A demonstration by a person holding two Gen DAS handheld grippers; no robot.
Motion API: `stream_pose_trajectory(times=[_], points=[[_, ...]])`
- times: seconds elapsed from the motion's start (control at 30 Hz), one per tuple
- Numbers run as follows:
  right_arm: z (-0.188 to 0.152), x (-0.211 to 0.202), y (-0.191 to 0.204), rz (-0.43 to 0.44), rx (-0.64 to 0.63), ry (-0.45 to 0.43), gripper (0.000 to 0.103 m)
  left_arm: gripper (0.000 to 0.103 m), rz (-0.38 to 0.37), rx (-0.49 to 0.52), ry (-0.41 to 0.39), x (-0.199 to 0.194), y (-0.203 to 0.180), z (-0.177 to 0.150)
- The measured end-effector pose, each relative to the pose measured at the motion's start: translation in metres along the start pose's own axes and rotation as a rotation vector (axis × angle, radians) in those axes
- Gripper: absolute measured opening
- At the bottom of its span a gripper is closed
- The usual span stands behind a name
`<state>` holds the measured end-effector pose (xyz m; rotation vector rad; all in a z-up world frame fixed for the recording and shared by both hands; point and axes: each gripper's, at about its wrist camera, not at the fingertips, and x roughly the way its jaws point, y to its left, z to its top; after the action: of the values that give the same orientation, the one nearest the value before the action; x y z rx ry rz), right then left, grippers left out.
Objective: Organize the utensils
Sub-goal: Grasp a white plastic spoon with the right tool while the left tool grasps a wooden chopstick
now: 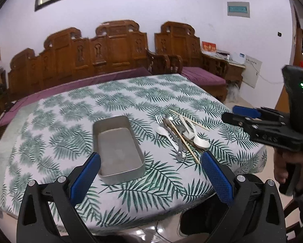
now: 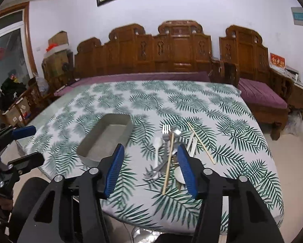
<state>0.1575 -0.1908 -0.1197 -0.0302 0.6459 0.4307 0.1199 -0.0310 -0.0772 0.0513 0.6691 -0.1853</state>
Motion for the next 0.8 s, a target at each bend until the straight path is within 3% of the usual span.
stream_pose_trajectory(times=[0.33,0.5,0.67,0.8], points=[[0.002,0.066,-0.065,-0.050,0.002,0.162,0.037,0.073,-0.083,0.016,0.111,0.068,-0.012,0.010],[-0.005,0.084,-0.082,-0.049,0.021,0.194,0.036,0.063,-0.112,0.015,0.184,0.111,-0.019,0.011],[-0.013,0.101,-0.092,-0.023,0.046,0.215,0.035,0.057,-0.128,0.020,0.249,0.149,-0.027,0.008],[-0.016,0.121,-0.097,0.015,0.064,0.238,0.028,0.056,-0.131,0.009,0.281,0.175,-0.034,0.007]])
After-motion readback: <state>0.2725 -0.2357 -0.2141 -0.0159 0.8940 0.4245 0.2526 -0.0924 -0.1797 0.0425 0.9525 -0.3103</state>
